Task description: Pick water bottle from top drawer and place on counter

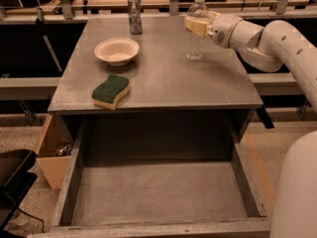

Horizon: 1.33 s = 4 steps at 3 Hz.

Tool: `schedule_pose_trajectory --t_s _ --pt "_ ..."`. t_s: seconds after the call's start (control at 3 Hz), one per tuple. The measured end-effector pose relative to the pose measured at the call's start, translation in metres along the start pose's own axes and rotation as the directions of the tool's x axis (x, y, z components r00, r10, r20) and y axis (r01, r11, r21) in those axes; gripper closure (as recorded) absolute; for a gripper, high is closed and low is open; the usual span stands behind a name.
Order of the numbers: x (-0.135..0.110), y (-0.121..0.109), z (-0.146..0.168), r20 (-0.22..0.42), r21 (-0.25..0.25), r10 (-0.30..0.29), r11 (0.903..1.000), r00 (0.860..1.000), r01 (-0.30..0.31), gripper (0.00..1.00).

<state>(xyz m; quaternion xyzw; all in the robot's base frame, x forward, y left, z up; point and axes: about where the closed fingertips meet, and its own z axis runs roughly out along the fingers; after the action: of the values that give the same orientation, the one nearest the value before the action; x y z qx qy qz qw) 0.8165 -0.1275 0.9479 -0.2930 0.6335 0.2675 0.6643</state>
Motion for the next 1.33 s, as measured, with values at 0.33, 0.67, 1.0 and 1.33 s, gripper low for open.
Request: schedule_pose_trajectory --t_s 0.33,0.67,1.0,1.33 --pt "0.0142 0.0007 0.0010 0.009 0.004 0.003 1.0000 1.000 -0.003 1.00" --pt "0.0110 0.0005 0.0011 0.009 0.004 0.003 1.0000 1.000 -0.003 0.85" --pt "0.0100 0.0006 0.0013 0.009 0.004 0.003 1.0000 1.000 -0.003 0.61" --pt "0.0096 0.0006 0.0013 0.009 0.004 0.003 1.0000 1.000 -0.003 0.39"
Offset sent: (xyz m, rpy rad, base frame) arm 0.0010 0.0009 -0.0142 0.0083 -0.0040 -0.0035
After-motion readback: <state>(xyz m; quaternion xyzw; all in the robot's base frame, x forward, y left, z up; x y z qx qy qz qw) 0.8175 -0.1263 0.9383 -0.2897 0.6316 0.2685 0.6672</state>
